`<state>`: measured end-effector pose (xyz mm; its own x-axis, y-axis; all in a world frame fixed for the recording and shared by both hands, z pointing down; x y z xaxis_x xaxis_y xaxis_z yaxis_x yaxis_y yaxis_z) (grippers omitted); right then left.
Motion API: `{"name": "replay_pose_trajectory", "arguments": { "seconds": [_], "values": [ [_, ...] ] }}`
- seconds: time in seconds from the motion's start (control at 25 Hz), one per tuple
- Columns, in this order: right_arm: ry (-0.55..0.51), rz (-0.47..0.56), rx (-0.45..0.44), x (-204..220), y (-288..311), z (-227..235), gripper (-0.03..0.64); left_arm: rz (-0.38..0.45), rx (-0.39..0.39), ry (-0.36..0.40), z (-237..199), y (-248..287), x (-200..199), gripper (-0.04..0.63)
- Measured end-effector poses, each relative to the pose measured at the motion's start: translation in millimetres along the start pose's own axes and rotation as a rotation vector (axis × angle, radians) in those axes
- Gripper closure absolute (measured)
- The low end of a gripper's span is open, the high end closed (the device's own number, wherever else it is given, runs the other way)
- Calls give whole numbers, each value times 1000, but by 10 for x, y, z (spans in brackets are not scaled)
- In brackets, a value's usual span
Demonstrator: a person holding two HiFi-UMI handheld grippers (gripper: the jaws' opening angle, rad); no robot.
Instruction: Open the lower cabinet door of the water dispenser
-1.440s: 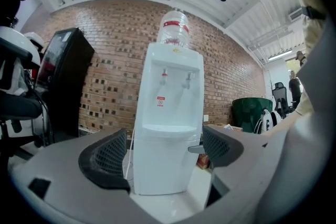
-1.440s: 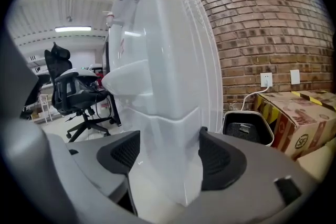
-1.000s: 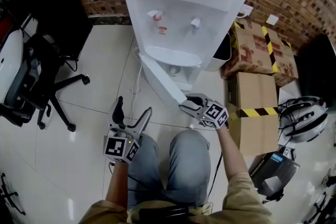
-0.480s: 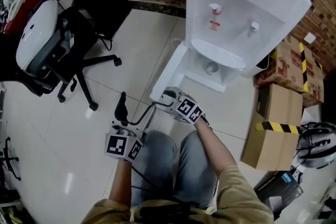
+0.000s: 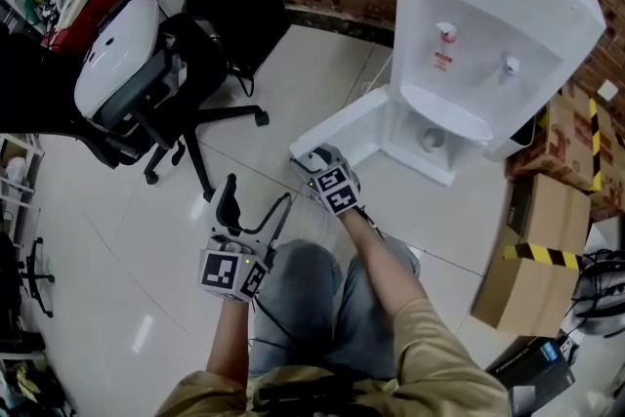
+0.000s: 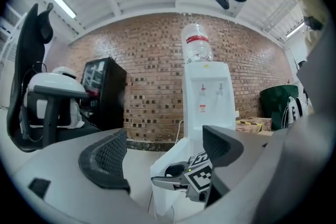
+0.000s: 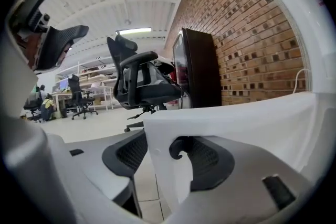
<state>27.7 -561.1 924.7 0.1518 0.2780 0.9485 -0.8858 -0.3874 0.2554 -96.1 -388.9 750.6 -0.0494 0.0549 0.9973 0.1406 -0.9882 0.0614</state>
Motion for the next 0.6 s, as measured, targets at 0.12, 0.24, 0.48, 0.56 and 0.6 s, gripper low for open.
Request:
{"name": "replay_pose_trajectory", "arguments": {
  "seconds": [0.12, 0.24, 0.48, 0.56, 0.6],
  "values": [
    [76, 10, 36, 63, 153, 130, 290, 1, 2, 46, 31, 14, -66, 163],
    [212, 0, -8, 155, 43, 206, 182, 7, 14, 68, 108, 48, -92, 163],
    [230, 92, 5, 92, -892, 58, 178, 3, 59, 5, 241, 254, -143, 163],
    [242, 174, 91, 23, -1373, 91, 178, -4, 82, -26, 325, 337, -157, 163],
    [240, 215, 141, -25, -1633, 103, 179, -6, 97, -32, 379, 376, -155, 163]
  ]
}}
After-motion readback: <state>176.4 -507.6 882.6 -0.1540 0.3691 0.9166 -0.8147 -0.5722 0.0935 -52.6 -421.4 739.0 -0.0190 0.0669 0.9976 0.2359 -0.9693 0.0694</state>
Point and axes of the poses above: the fingertips, and each gripper's own axes: y forward along the fingers, z to its right, x out of its underside, the point moved 10 cm from there along -y, backward along the fingers, and after that the axes turned 11 degrees about -x, right-handed, at the moved point
